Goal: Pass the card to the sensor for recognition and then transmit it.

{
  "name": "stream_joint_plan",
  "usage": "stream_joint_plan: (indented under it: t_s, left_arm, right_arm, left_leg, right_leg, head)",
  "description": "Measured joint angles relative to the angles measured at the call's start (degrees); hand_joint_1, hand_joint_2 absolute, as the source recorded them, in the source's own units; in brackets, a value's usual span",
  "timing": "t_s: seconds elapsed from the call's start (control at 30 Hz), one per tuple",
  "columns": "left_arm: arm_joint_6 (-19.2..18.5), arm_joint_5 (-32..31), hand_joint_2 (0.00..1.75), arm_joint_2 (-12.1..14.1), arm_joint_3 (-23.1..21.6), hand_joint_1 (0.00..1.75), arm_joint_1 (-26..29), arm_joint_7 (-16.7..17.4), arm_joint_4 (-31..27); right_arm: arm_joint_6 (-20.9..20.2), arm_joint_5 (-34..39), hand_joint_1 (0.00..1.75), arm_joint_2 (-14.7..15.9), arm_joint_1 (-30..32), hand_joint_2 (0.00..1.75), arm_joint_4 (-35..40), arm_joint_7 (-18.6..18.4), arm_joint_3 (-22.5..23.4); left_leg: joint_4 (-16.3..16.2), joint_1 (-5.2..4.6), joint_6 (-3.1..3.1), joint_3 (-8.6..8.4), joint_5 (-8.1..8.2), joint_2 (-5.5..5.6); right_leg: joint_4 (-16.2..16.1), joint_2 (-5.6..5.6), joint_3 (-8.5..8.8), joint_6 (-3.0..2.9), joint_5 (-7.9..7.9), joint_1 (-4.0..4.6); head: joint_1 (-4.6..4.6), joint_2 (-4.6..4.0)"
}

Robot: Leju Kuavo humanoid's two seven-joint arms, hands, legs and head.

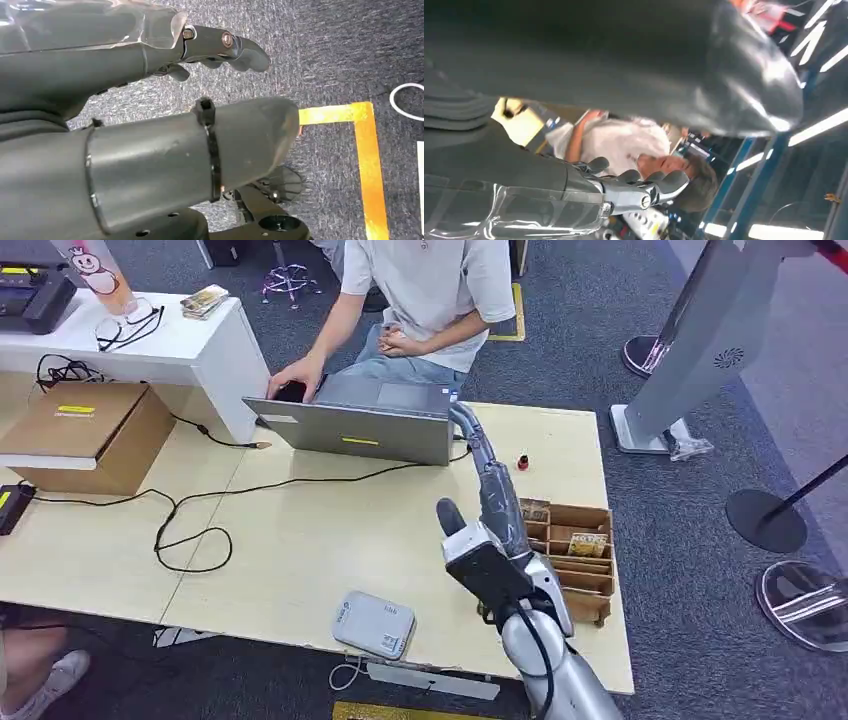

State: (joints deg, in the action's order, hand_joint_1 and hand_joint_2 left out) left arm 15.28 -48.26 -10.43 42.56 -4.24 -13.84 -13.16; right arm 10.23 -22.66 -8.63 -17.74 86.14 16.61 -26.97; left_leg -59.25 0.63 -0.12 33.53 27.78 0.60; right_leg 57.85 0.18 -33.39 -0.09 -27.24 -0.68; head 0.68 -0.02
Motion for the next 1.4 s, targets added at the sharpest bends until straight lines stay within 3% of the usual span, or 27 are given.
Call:
stream_joint_plan:
  t_s: [0.2, 0.6, 0.9, 1.4]
  left_arm:
    - [0.0, 0.2, 0.00, 0.0, 0.0, 0.00, 0.3, -0.1, 0.0]
    - [-0.7, 0.9, 0.00, 0.2, 0.0, 0.00, 0.9, -0.2, 0.0]
    - [-0.8, 0.9, 0.00, 0.3, 0.1, 0.00, 1.0, -0.2, 0.0]
    - [-1.2, 1.1, 0.00, 0.3, 0.5, 0.00, 1.1, -1.0, 0.0]
  right_arm:
    - [-1.5, 5.2, 0.00, 1.4, 4.5, 0.00, 5.3, 2.6, 1.1]
    - [-3.0, 6.9, 0.00, 3.0, 12.9, 0.00, 11.4, 5.2, 2.4]
    - [-3.3, 4.2, 0.00, 3.4, 16.9, 0.00, 12.6, 5.7, 3.4]
    - [-3.9, 9.6, 0.00, 4.3, 23.5, 0.00, 12.7, 8.2, 5.6]
  left_leg:
    - [0.0, 0.00, 0.00, 0.00, 0.01, -0.01]
    - [0.0, 0.00, 0.00, 0.00, 0.01, 0.00]
    - [0.0, 0.00, 0.00, 0.00, 0.01, -0.01]
    - [0.0, 0.00, 0.00, 0.00, 0.02, -0.01]
  right_leg:
    - [0.0, 0.00, 0.00, 0.00, -0.01, 0.00]
    - [0.0, 0.00, -0.01, -0.01, -0.02, 0.00]
    - [0.0, 0.00, 0.00, -0.01, -0.02, 0.00]
    - [0.0, 0.00, 0.00, -0.01, -0.03, 0.00]
  head:
    - [0.02, 0.00]
    - [0.02, 0.00]
    - [0.02, 0.00]
    - [0.02, 0.00]
